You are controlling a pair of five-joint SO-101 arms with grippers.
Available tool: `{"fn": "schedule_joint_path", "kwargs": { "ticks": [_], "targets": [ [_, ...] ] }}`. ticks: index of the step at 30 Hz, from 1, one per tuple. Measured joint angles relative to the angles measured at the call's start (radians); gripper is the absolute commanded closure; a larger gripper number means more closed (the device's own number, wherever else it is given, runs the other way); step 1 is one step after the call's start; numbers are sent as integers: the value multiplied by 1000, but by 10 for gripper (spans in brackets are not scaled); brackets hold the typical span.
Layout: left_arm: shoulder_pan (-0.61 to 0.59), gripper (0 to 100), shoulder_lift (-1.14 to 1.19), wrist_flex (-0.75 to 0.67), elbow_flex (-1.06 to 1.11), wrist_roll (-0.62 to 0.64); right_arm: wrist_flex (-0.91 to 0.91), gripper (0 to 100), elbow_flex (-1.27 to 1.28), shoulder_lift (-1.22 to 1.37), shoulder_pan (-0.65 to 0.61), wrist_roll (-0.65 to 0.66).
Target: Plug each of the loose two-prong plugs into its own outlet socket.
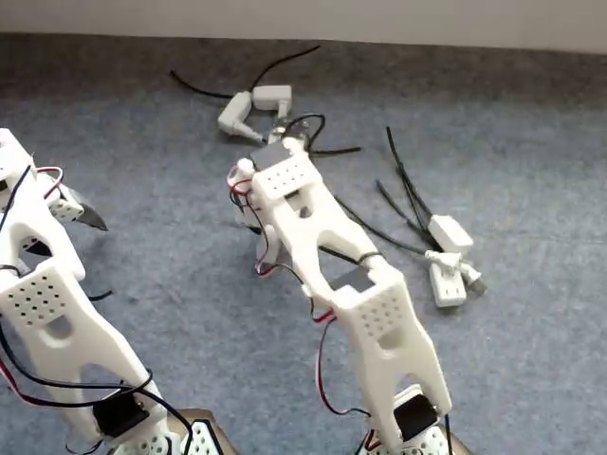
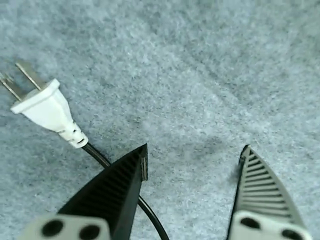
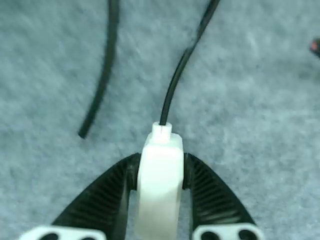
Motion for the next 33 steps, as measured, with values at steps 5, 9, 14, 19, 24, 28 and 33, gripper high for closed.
{"fn": "schedule_joint_path", "kwargs": {
  "ticks": [5,9,14,19,24,28,33],
  "targets": [
    [0,709,0,0,0,0,124,840,-402,196,-18,-44],
    [0,709,0,0,0,0,196,773,-651,302,-63,-48],
    [0,709,0,0,0,0,207,773,-824,347,-104,55],
    [0,709,0,0,0,0,212,773,-856,345,-110,181],
    [0,709,0,0,0,0,230,773,-856,333,-58,224],
    [0,709,0,0,0,0,230,773,-796,311,-52,219],
    [0,709,0,0,0,0,230,773,-601,244,-61,166]
  ]
}}
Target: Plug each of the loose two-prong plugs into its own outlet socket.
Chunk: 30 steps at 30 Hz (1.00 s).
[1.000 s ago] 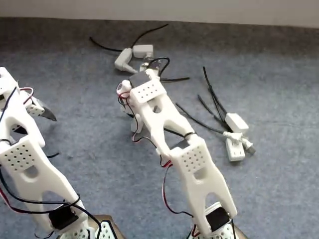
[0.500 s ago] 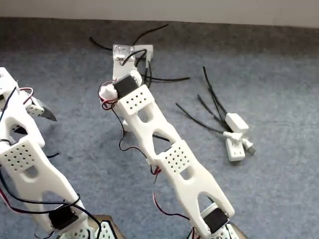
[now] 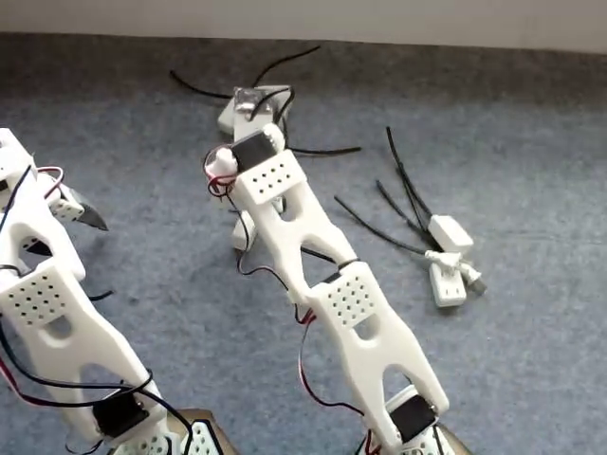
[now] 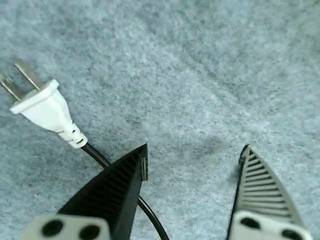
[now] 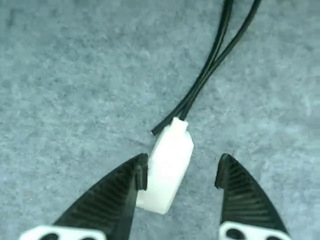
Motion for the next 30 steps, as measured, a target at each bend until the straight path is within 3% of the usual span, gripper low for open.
{"fn": "schedule_joint_path", "kwargs": {
  "ticks": [7,19,23,30],
  "targets": [
    [0,709,0,0,0,0,-17,773,49,-25,-114,-15],
    [0,709,0,0,0,0,-233,773,49,-29,-115,-80],
    [0,709,0,0,0,0,-247,773,-6,-58,-44,-75],
    [0,709,0,0,0,-2,-253,773,-166,-118,112,121]
  ]
}}
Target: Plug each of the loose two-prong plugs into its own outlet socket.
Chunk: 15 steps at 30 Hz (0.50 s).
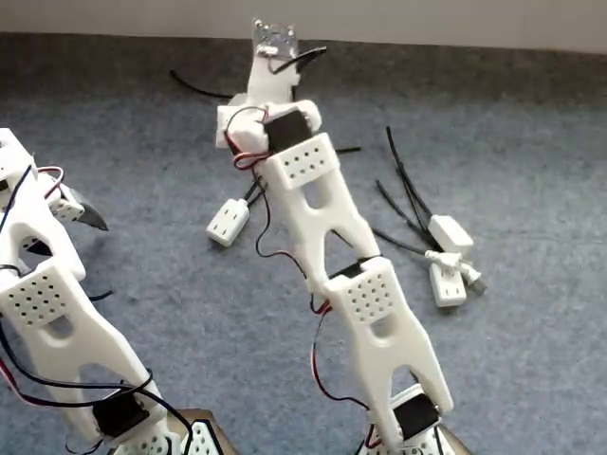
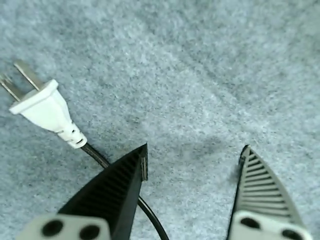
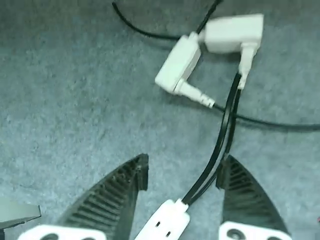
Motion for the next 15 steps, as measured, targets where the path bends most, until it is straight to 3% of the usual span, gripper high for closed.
{"fn": "schedule_joint_path", "kwargs": {
  "ticks": [8,11,15],
  "targets": [
    [0,709,-6,0,-2,-149,94,773,-32,-72,89,285],
    [0,709,-60,0,-2,-149,149,773,-32,-87,117,356],
    [-21,709,-198,0,66,-60,230,773,-34,-89,133,384]
  ]
}}
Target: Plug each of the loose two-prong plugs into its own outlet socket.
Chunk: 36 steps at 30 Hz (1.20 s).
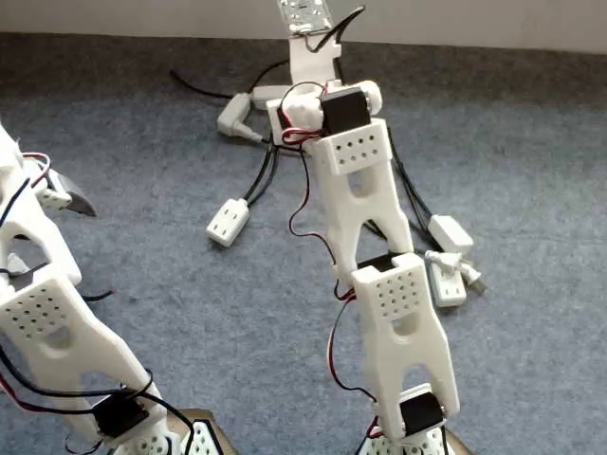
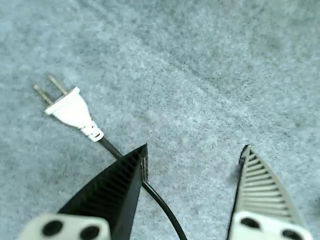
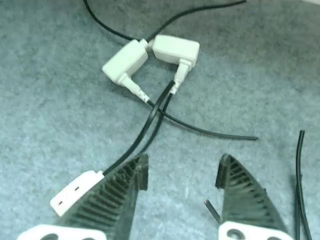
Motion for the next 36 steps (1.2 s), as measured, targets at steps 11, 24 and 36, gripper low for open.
{"fn": "schedule_joint_path", "kwargs": {
  "ticks": [11,24,36],
  "targets": [
    [-160,709,-107,0,141,242,25,774,0,-20,20,2],
    [-229,783,284,3,-120,413,26,774,0,-20,21,2],
    [-212,880,457,8,-391,506,26,774,0,-20,21,2]
  ]
}}
